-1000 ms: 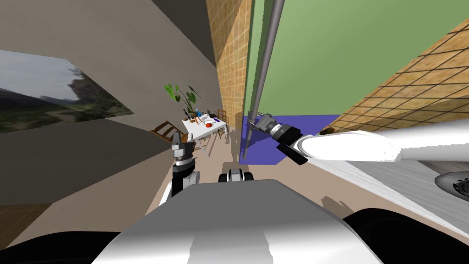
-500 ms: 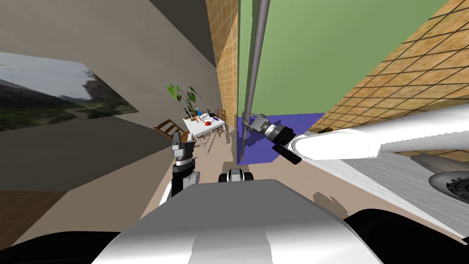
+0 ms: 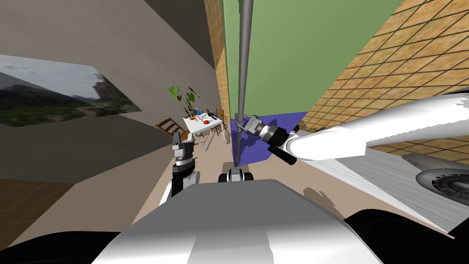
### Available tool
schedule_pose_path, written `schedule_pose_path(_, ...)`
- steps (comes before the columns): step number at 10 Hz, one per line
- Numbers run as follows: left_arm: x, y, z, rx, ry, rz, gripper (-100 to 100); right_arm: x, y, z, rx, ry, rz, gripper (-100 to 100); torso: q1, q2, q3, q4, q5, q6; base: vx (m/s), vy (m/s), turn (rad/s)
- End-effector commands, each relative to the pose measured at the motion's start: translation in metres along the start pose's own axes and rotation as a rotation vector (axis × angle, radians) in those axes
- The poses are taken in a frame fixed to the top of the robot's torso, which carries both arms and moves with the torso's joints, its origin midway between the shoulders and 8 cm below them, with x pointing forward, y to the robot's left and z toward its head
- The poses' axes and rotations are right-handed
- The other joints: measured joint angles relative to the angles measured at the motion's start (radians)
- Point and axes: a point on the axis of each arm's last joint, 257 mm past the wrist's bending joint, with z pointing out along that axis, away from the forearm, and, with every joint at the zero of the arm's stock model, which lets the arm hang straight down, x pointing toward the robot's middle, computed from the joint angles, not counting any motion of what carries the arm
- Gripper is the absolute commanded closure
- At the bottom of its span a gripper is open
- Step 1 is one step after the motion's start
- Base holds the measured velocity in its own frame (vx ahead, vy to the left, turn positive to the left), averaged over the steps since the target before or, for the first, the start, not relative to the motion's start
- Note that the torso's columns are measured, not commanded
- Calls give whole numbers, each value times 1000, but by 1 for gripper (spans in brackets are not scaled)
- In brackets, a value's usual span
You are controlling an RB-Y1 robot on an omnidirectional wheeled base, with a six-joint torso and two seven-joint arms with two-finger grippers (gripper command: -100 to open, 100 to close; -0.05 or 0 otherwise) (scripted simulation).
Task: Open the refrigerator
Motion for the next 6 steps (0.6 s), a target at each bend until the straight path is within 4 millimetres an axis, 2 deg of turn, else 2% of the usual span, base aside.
schedule_pose_path(1, 0, 0, 0, 0, 0, 0, 0, -13, 14, 6, -29, -39, 4, 100, -3, 0, 1, -1, -1, 0, -140, -174, 37)
schedule_pose_path(2, 0, 0, 0, 0, 0, 0, 0, -23, 25, 9, -57, -66, 10, 100, 0, -3, -1, -2, -1, 1, -159, -129, -26)
schedule_pose_path(3, 0, 0, 0, 0, 0, 0, 0, -23, 13, 12, -56, -52, 2, -100, 3, -3, -2, -2, 1, -2, -96, -55, 12)
schedule_pose_path(5, 0, 0, 0, 0, 0, 0, 0, -25, 9, 14, -56, -51, 0, -100, 16, -9, -6, -4, 5, -5, -2, 25, 7)
schedule_pose_path(6, 0, 0, 0, 0, 0, 0, 0, -27, 4, 16, -56, -49, -2, -100, 16, -9, -7, -4, 5, -6, 0, 29, -19)
